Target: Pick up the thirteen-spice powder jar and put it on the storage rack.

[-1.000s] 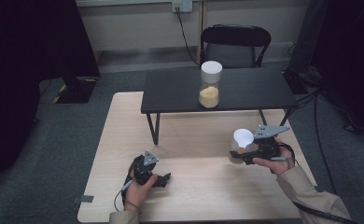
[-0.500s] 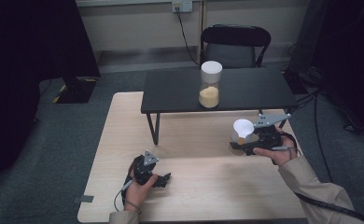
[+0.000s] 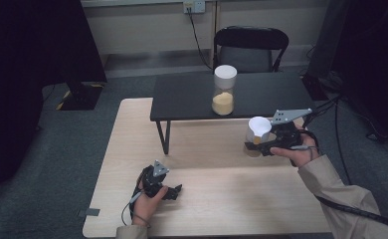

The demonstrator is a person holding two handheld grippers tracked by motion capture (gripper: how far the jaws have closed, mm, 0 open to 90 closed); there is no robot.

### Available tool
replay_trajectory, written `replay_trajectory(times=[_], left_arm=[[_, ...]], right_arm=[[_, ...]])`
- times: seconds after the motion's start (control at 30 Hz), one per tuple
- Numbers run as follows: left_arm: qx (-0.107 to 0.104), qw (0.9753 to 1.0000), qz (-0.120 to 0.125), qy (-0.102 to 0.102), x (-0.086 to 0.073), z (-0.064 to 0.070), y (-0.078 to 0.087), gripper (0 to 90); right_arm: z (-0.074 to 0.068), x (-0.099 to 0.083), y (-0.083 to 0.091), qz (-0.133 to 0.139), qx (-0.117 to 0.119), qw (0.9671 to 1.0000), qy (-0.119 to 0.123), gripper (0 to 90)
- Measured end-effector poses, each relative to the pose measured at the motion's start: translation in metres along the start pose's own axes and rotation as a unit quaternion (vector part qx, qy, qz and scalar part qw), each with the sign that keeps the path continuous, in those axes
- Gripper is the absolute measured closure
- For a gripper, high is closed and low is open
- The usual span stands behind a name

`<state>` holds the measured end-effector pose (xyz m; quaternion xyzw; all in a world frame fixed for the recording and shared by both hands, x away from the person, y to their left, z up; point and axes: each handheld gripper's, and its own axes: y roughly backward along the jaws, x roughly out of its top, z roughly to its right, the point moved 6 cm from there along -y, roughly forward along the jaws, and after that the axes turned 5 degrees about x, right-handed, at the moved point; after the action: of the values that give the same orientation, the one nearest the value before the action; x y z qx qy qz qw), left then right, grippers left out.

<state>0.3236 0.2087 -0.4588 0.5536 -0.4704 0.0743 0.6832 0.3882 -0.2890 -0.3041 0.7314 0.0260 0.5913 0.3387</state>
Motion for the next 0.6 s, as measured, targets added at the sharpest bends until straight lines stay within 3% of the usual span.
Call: replay_trajectory(times=[0.6], left_arm=[[-0.001,1.0,0.0,0.001,0.0,0.0,0.0,0.0]], right_arm=[[0.007,0.037,0.016,0.009,-0.012,0.9999,0.0,29.9]])
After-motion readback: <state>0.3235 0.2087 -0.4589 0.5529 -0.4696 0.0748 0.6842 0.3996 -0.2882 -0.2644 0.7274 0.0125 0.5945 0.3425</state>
